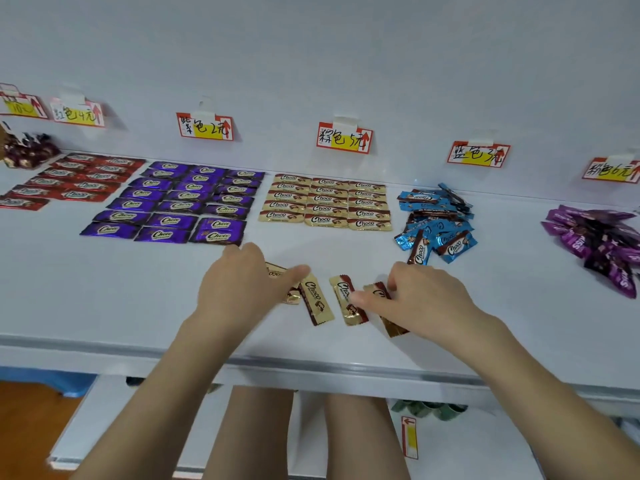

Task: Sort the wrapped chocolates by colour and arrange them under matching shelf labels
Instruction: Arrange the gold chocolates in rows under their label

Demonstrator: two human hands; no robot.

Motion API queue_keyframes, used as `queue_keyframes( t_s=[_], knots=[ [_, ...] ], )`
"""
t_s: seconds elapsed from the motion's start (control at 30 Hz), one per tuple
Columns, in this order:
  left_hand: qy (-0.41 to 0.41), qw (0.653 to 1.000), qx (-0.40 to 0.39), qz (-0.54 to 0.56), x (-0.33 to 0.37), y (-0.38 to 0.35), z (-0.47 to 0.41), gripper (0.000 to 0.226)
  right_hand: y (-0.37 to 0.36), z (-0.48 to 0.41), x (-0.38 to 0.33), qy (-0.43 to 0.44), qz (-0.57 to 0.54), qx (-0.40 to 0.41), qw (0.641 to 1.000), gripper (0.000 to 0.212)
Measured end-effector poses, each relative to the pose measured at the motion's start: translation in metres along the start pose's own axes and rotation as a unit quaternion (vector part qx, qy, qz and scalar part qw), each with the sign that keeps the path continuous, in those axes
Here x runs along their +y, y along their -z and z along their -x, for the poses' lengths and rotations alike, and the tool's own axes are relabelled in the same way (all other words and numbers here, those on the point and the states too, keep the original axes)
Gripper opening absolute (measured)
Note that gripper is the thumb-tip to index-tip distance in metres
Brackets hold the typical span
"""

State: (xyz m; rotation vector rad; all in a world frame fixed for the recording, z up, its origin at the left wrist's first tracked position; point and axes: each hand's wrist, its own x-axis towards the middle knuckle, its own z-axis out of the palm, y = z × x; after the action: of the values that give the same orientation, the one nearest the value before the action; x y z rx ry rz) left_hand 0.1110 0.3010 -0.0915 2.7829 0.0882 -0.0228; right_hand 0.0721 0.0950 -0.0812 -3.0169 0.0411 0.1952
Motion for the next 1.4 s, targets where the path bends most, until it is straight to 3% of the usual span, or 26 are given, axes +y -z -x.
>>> queue_keyframes(
  t_s=[0.13,0.27,0.47,0.6,0.77,0.87,1.03,1.27,1.4],
  knots=[
    [0.017,0.998,-0.03,-0.053,0.014,-0.009,0.007,0.09,-0.003,0.001,-0.014,0.008,0.002,-0.01,1.0,0.054],
    [-0.047,0.996,-0.065,-0.034,0.012,-0.008,0.006,0.076,-0.002,-0.002,-0.013,0.028,-0.026,-0.025,0.999,0.045],
    [-0.19,0.978,-0.072,0.049,-0.008,0.006,-0.002,0.065,0.0,-0.004,-0.005,0.004,-0.182,-0.059,0.982,0.032],
    [-0.27,0.95,-0.16,-0.001,-0.013,0.017,-0.013,0.067,-0.001,-0.005,-0.004,0.011,-0.192,-0.052,0.98,0.029],
    [-0.277,0.945,-0.159,-0.069,-0.016,0.017,-0.016,0.055,-0.006,-0.004,0.001,0.017,-0.205,-0.035,0.978,0.027],
    [-0.267,0.948,-0.168,-0.05,-0.027,0.021,-0.015,0.056,-0.007,-0.005,0.002,0.023,-0.209,-0.026,0.977,0.024],
    [-0.248,0.952,-0.166,-0.071,-0.038,0.024,-0.018,0.024,-0.008,-0.006,0.003,0.031,-0.21,-0.022,0.977,0.021],
    [-0.181,0.963,-0.188,-0.063,-0.042,0.027,-0.013,0.027,-0.007,-0.005,0.002,0.024,-0.224,-0.018,0.974,0.021],
    [-0.162,0.977,-0.126,-0.052,-0.047,0.035,-0.011,0.029,-0.008,-0.004,0.002,0.025,-0.232,-0.012,0.972,0.019]
  ],
)
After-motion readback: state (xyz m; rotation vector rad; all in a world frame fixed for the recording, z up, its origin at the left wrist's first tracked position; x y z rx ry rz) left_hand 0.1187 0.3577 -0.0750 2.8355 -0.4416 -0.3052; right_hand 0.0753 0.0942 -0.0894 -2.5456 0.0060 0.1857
